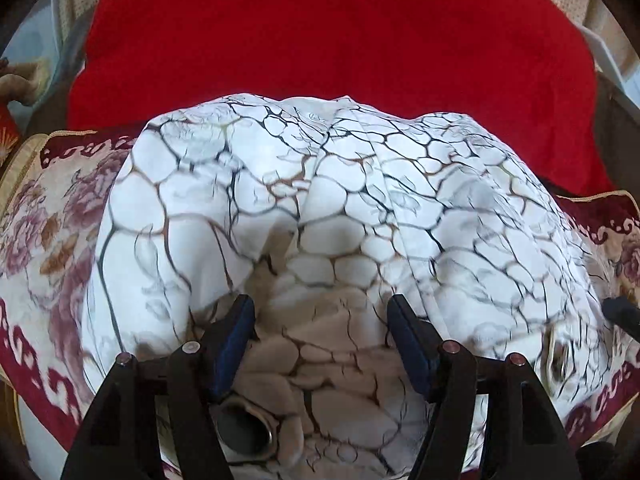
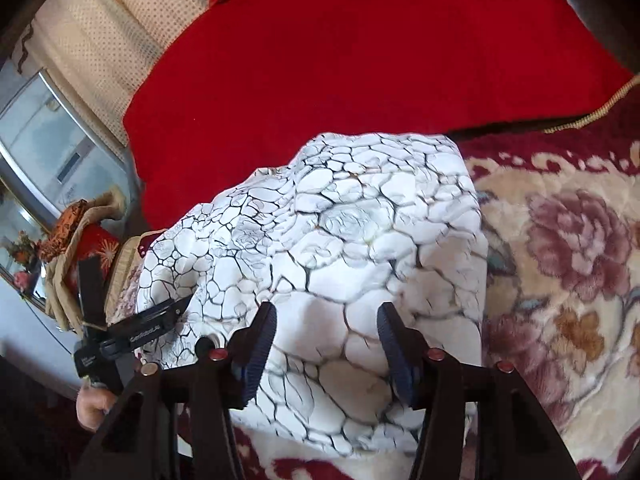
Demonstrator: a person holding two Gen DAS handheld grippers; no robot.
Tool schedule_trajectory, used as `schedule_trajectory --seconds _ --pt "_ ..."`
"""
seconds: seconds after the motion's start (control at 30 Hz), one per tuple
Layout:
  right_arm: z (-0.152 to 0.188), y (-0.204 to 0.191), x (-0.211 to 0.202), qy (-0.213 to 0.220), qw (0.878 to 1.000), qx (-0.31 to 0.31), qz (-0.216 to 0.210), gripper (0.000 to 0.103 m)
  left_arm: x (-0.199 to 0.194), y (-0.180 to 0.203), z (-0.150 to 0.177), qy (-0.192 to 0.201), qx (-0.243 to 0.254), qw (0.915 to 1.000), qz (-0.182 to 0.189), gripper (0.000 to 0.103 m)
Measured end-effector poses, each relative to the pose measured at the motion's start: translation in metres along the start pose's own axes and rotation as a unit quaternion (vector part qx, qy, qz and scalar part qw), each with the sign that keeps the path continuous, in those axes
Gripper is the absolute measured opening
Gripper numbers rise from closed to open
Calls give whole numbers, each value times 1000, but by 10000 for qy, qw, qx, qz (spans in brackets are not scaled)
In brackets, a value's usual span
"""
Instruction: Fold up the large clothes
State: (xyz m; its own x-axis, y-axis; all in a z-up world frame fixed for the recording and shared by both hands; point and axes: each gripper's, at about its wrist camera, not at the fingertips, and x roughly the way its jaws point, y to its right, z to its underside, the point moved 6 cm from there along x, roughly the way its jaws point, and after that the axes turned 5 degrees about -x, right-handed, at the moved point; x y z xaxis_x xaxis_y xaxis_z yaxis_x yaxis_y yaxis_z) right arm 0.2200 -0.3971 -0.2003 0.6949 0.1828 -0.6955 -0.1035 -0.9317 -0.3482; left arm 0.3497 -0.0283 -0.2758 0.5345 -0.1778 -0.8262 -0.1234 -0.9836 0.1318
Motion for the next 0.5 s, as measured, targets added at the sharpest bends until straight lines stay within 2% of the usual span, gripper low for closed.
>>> schedule_trajectory --seconds 0.1,0.17,0.23,0.33,0.4,0.47,0.5 --pt "7 3 15 -285 9996 -32 26 58 -2 10 15 -26 356 9988 -322 71" --pt "4 0 10 -202 9997 -86 45 58 -11 15 15 -68 413 9981 -460 71" --pt "-4 0 6 -49 10000 -60 -58 58 -27 21 5 -19 331 9986 -421 71" --pt "-14 3 -10 277 9989 185 -323 58 -69 37 -18 536 228 9981 -211 71" --pt "-23 7 -23 599 9975 244 -272 58 -100 54 -40 1010 165 9947 -129 71" --pt "-28 12 -25 573 9974 404 -158 58 -120 68 -55 1368 78 9906 -10 73" --pt "-29 16 -20 494 9971 544 -188 58 -128 76 -64 1544 28 9880 36 78"
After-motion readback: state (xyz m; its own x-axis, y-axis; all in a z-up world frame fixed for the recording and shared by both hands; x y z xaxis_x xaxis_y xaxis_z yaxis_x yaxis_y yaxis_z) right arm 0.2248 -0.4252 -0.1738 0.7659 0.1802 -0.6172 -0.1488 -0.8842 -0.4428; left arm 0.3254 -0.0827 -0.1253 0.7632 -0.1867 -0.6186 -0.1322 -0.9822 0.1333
